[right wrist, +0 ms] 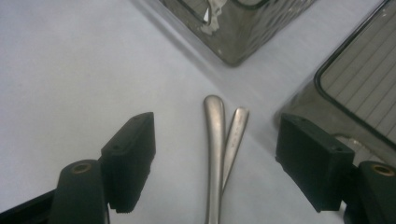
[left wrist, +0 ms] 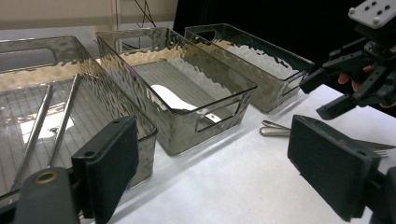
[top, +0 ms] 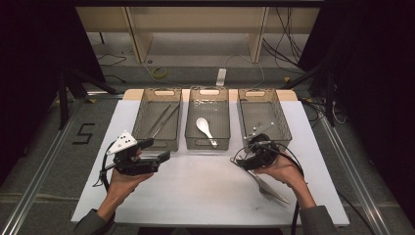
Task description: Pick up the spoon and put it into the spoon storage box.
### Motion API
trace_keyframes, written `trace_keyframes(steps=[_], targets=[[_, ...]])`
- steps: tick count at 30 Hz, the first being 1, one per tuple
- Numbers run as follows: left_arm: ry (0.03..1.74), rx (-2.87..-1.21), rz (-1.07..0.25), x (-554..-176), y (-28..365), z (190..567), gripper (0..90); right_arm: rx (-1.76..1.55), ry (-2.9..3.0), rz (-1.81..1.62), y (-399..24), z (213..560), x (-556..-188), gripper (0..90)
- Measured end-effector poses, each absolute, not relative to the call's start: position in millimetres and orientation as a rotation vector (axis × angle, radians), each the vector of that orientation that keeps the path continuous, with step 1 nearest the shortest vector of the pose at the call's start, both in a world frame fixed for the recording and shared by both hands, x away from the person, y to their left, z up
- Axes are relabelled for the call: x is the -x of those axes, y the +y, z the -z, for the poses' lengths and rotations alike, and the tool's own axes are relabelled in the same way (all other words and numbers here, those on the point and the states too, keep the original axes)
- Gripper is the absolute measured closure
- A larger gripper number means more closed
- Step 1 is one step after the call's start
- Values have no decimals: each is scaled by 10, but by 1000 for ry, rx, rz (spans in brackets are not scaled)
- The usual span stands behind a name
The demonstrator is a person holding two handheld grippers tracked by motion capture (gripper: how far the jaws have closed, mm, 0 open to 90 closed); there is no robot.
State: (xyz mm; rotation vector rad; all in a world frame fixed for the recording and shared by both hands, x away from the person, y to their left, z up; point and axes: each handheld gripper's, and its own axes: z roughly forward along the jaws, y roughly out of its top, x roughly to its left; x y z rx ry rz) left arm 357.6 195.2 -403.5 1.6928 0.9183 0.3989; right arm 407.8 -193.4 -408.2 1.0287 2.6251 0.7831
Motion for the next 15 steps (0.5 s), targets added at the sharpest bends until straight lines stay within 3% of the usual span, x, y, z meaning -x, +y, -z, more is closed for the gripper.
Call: trace_keyframes(steps=[15], targets=[[915,-1693,-395,-3575,1939,4037,160,-1041,2701,-718,-1999,4203,-3991,380]])
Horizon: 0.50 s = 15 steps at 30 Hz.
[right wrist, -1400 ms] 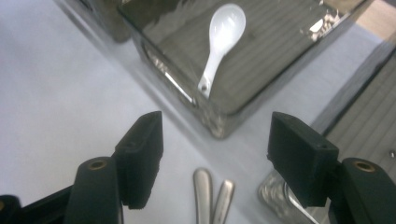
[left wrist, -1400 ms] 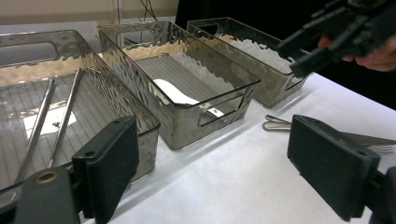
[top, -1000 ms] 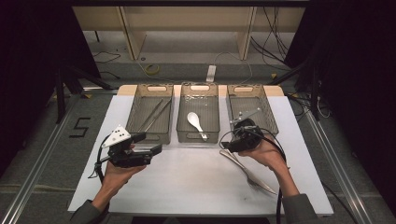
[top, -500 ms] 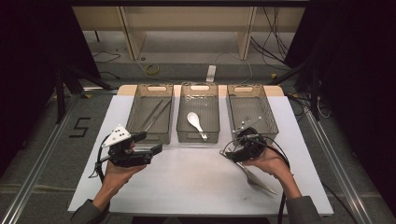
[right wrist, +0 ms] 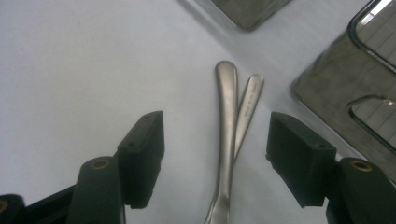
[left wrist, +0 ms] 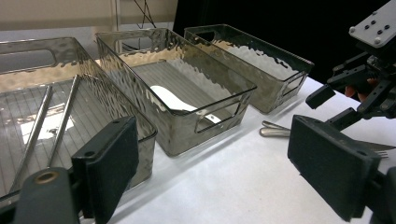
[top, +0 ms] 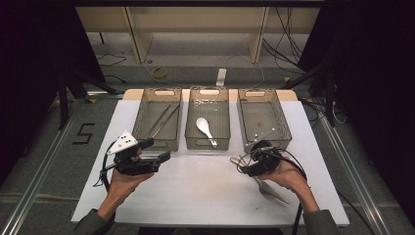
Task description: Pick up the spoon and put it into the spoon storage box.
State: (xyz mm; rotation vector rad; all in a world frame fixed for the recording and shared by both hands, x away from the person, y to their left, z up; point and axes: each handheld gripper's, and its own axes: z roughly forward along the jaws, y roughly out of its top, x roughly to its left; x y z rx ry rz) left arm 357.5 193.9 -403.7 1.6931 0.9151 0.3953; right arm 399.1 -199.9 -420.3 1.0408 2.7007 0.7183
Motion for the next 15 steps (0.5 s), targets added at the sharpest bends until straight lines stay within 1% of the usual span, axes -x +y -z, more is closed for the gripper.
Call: trace_keyframes(steps=[9,13,15], targets=[[913,-1690,-391,-3576,1940,4035,160,-1053,2731,-657,-2011,4297,-3972,375],[909,-1693,-395,-3571,1940,4033,160,-1062,2738,-645,-2027,4332,-3967,338],[912,-1691,-392,-3569,1946,4034,160,-1061,2741,-641,-2033,4345,-3969,339]])
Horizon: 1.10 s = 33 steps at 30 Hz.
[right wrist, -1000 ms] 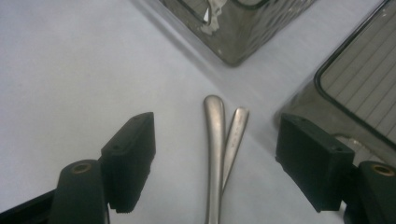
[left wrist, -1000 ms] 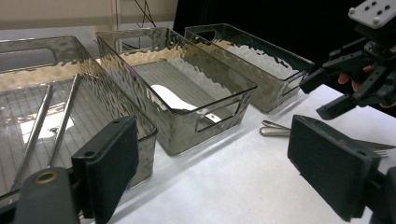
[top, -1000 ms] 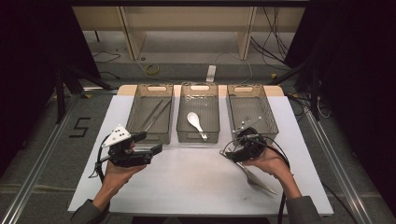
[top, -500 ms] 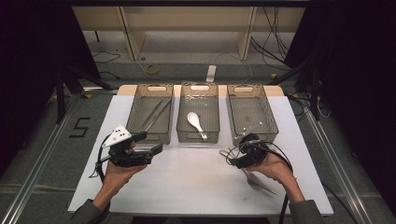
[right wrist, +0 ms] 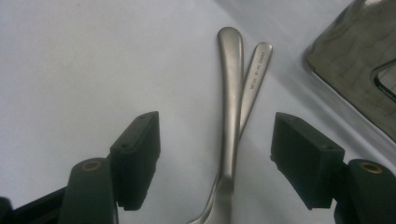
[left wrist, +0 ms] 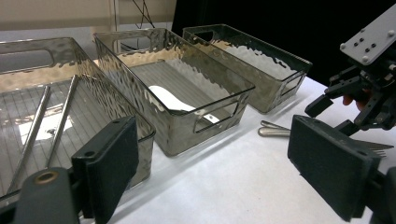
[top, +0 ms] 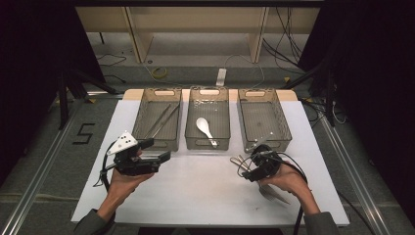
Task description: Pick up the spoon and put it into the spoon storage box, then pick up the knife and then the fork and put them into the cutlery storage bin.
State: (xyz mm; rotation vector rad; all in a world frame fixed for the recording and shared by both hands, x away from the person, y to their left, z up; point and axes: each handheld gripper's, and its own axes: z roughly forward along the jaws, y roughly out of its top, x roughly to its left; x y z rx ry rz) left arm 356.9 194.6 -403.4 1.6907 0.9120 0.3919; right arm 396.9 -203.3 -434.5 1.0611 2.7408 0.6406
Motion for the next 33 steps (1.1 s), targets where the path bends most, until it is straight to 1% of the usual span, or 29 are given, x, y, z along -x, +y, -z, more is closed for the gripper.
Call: trace_keyframes(steps=[4,17,27,33], targets=[[912,-1689,-391,-3570,1945,4031,160,-1069,2740,-627,-2050,4346,-3964,364],[911,-1700,-397,-3563,1947,4035,161,-1060,2754,-577,-2073,4373,-3976,542],[916,-1698,-406,-3553,1955,4034,161,-1063,2768,-525,-2040,4416,-3988,629],[911,-1705,-407,-3545,1943,4035,160,-1043,2768,-484,-2001,4464,-4000,705]])
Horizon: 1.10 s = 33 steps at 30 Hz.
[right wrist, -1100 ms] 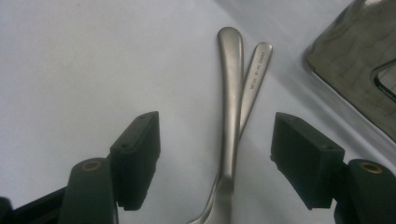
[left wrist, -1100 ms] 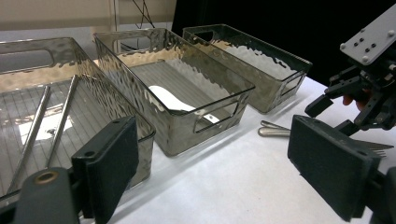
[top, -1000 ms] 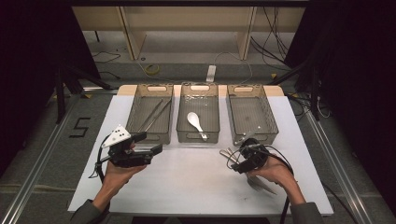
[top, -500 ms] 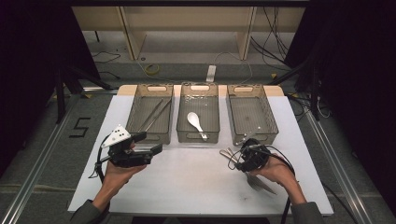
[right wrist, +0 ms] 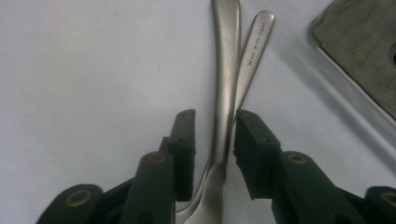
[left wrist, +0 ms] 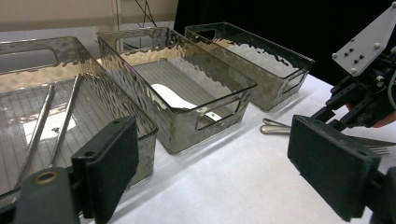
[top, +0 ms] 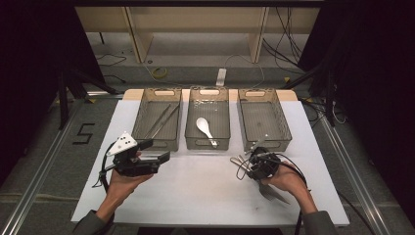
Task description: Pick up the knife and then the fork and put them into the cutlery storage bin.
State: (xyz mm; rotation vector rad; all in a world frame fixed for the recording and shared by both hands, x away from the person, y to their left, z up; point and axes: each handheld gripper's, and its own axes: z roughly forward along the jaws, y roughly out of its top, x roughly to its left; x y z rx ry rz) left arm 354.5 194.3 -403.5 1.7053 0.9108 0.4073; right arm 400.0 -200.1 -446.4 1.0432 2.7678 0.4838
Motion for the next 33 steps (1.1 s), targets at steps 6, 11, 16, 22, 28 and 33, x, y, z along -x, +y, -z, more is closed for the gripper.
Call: trace_keyframes(steps=[6,11,16,22,28,33], targets=[[909,-1714,-408,-3545,1939,4037,161,-1036,2764,-439,-1975,4517,-4002,780],[909,-1716,-408,-3546,1937,4039,161,-1007,2761,-418,-1939,4523,-3992,777],[909,-1716,-409,-3545,1932,4039,161,-978,2757,-407,-1923,4524,-3978,776],[908,-1717,-411,-3545,1937,4038,161,-946,2764,-407,-1909,4517,-3973,785],[908,-1718,-413,-3545,1934,4039,161,-896,2804,-380,-1811,4556,-3959,787],[910,-1721,-410,-3547,1931,4044,161,-886,2822,-360,-1781,4575,-3979,755]])
